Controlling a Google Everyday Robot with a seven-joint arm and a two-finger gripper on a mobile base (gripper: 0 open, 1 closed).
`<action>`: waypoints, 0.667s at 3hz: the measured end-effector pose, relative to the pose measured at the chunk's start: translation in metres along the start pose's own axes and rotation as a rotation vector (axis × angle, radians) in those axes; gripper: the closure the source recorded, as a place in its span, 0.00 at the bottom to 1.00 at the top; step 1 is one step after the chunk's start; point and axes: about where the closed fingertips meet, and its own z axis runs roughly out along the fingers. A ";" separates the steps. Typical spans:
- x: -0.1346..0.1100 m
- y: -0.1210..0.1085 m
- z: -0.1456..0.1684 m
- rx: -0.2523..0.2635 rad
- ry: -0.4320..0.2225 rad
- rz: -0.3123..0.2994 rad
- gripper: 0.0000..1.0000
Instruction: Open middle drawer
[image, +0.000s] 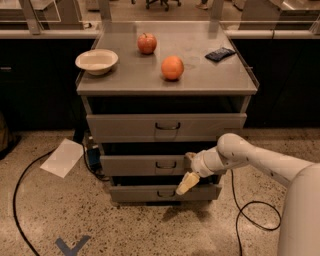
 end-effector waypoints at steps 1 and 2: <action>0.004 -0.013 0.011 0.038 -0.034 0.035 0.00; 0.011 -0.027 0.032 0.027 -0.045 0.072 0.00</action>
Offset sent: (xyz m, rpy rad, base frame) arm 0.0328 -0.0024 -0.0314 0.0538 -0.0001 -0.0997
